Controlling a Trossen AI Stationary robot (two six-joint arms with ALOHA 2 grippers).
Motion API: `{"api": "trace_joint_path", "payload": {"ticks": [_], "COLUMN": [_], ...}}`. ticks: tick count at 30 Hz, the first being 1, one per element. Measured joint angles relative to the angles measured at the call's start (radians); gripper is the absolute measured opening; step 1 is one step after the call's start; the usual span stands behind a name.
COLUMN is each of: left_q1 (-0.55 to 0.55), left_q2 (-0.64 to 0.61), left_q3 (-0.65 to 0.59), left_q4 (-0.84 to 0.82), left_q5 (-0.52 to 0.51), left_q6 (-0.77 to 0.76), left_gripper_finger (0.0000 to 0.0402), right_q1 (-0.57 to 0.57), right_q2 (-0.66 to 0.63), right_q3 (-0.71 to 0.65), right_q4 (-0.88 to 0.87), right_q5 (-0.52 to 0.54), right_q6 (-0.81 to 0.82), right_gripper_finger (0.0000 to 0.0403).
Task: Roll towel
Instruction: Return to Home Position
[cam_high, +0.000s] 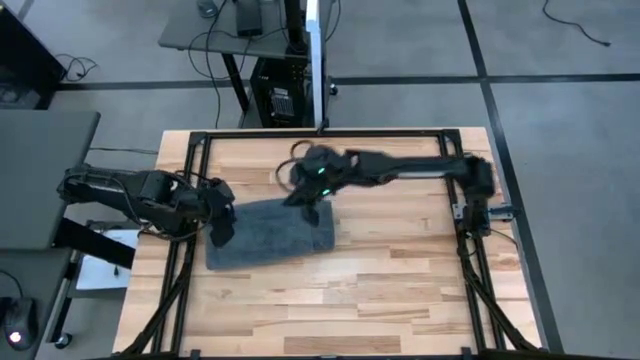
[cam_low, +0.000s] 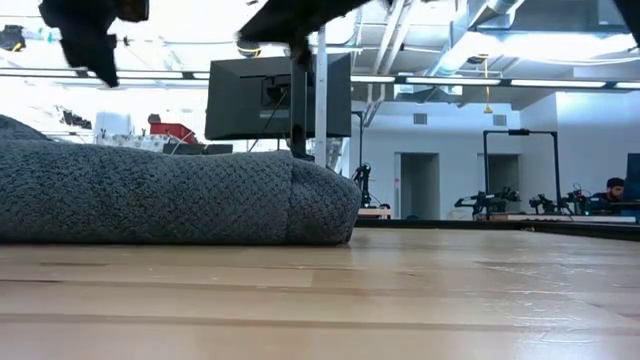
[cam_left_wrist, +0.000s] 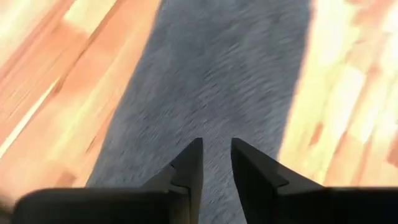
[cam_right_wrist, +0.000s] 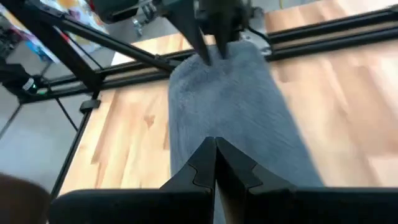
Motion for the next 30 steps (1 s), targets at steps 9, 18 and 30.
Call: {"api": "trace_joint_path", "payload": {"ticks": [9, 18, 30], "left_q1": [-0.127, -0.143, -0.151], "left_q2": [-0.152, -0.203, -0.085], "left_q3": [-0.048, -0.052, -0.053], "left_q4": [0.182, 0.169, 0.346], "left_q5": [-0.212, -0.231, -0.217], "left_q6": [0.134, 0.054, 0.074], "left_gripper_finger": [0.0006, 0.0006, 0.0006], "right_q1": [0.093, 0.352, 0.135], "right_q2": [-0.412, -0.7, -0.831], "right_q3": [-0.365, -0.784, -1.371], "right_q4": [-0.017, 0.146, 0.912], "right_q5": [0.103, 0.344, 0.207], "right_q6": [0.14, 0.328, 0.251], "right_gripper_finger": [0.0, 0.0, 0.0]}}
